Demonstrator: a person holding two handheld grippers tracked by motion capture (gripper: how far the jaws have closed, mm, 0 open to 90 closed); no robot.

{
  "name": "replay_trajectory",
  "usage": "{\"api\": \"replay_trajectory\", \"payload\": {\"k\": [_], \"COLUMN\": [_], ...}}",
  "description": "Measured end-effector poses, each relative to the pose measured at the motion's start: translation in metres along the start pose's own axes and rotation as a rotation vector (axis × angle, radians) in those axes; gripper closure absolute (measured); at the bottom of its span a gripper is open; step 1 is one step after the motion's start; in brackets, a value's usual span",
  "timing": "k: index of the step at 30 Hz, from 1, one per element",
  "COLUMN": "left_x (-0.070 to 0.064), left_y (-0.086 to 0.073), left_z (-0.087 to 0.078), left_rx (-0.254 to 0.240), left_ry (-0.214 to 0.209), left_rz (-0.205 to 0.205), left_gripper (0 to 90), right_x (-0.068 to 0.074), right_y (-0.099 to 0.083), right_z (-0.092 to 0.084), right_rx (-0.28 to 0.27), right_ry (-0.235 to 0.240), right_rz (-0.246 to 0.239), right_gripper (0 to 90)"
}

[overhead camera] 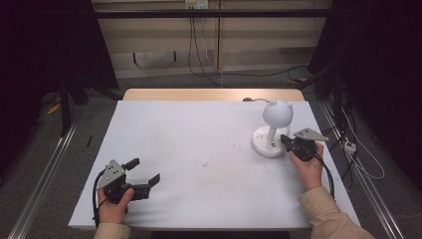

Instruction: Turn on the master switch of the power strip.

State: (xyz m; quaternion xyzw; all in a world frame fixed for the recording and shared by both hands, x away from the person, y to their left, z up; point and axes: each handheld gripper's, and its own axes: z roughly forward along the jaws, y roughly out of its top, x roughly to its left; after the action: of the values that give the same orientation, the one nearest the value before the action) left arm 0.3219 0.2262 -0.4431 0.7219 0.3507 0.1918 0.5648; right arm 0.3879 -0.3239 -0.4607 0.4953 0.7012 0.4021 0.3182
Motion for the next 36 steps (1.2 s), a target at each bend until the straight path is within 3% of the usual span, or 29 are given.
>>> {"api": "replay_trajectory", "payload": {"k": [19, 30, 36], "left_x": [0.0001, -0.0002, 0.0007], "left_y": [0.0001, 0.0001, 0.0005], "left_z": [0.0009, 0.0017, 0.0002], "left_rx": [0.003, 0.003, -0.004], "left_ry": [-0.001, -0.002, -0.001], "left_rz": [0.005, 0.006, 0.003], "left_gripper": [4.5, 4.5, 4.5], "right_x": [0.0011, 0.0034, 0.0020], "right_y": [0.0002, 0.0039, 0.0014], "right_z": [0.0008, 0.0022, 0.0017], "right_rx": [0.004, 0.039, 0.019], "right_ry": [-0.002, -0.003, 0.005], "right_rz": [0.013, 0.003, 0.031], "right_gripper": [90.0, 90.0, 90.0]}}
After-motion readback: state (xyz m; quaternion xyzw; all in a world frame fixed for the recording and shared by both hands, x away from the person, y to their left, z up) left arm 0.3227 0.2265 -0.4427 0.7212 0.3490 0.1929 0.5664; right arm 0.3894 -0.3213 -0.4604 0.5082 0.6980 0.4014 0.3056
